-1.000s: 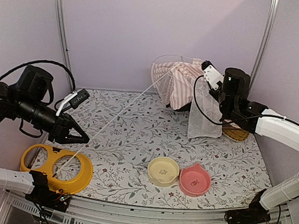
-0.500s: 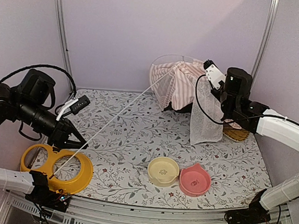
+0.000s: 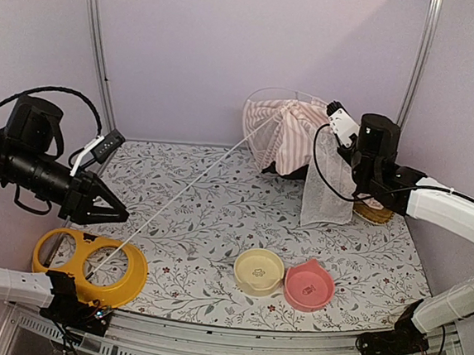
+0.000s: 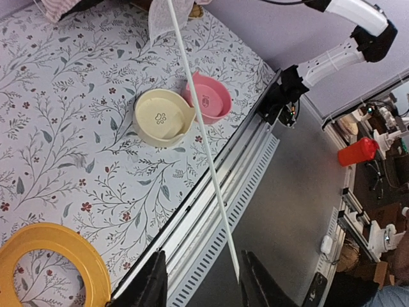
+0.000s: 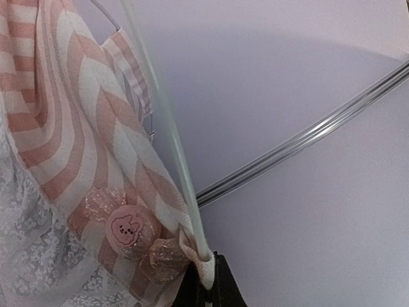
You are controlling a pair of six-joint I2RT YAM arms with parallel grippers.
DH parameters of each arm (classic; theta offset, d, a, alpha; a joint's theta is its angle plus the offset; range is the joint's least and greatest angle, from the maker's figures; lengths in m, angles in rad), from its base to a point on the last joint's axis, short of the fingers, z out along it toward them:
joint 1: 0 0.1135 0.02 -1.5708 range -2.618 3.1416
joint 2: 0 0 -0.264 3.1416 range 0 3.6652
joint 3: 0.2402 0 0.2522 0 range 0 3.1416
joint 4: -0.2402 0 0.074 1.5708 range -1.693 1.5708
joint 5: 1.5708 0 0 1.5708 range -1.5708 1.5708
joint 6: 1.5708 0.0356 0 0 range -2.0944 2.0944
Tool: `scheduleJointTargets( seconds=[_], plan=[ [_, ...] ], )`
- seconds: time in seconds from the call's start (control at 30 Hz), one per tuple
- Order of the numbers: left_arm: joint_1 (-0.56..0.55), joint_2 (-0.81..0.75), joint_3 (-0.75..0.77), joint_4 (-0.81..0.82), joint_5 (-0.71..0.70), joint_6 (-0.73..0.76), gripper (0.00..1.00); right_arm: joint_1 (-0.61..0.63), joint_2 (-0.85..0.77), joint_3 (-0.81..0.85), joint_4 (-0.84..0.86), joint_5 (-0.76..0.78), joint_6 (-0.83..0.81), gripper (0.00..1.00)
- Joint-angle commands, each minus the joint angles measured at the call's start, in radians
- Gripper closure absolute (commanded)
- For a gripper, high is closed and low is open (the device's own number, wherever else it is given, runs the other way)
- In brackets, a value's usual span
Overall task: Set up the pet tent
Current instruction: Pick up the tent pole from the tent.
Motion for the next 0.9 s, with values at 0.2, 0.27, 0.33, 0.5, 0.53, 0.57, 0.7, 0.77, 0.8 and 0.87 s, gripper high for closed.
scheduleJointTargets(
  seconds=[0.2, 0.27, 0.33, 0.5, 0.53, 0.57, 0.7, 0.77, 0.8, 0.87],
  plan=[
    [-0.016, -0.017, -0.061, 0.001, 0.144, -0.035, 0.61, -0.024, -0.031, -0.018, 0.057, -0.007, 0.036, 1.00],
    [-0.023, -0.011, -0.068, -0.001, 0.156, -0.036, 0.62, -0.028, -0.030, -0.021, 0.056, -0.009, 0.040, 1.00],
    [-0.030, -0.006, -0.080, 0.000, 0.166, -0.038, 0.64, -0.029, -0.028, -0.022, 0.056, -0.009, 0.043, 1.00],
    [-0.048, 0.013, -0.084, -0.004, 0.164, -0.032, 0.69, -0.031, -0.025, -0.023, 0.058, -0.012, 0.046, 1.00],
    [-0.050, 0.017, -0.081, -0.005, 0.161, -0.031, 0.69, -0.031, -0.025, -0.022, 0.058, -0.012, 0.047, 1.00],
    [-0.053, 0.021, -0.084, -0.004, 0.159, -0.030, 0.70, -0.033, -0.024, -0.022, 0.058, -0.012, 0.048, 1.00],
    [-0.063, 0.028, -0.095, 0.000, 0.166, -0.023, 0.76, -0.033, -0.023, -0.022, 0.056, -0.013, 0.049, 1.00],
    [-0.067, 0.028, -0.101, -0.001, 0.168, -0.022, 0.78, -0.034, -0.021, -0.022, 0.056, -0.012, 0.049, 1.00],
    [-0.069, 0.030, -0.102, -0.004, 0.167, -0.021, 0.79, -0.036, -0.021, -0.022, 0.056, -0.012, 0.049, 1.00],
    [-0.072, 0.031, -0.107, -0.011, 0.162, -0.019, 0.83, -0.037, -0.021, -0.023, 0.056, -0.012, 0.049, 1.00]
  ],
)
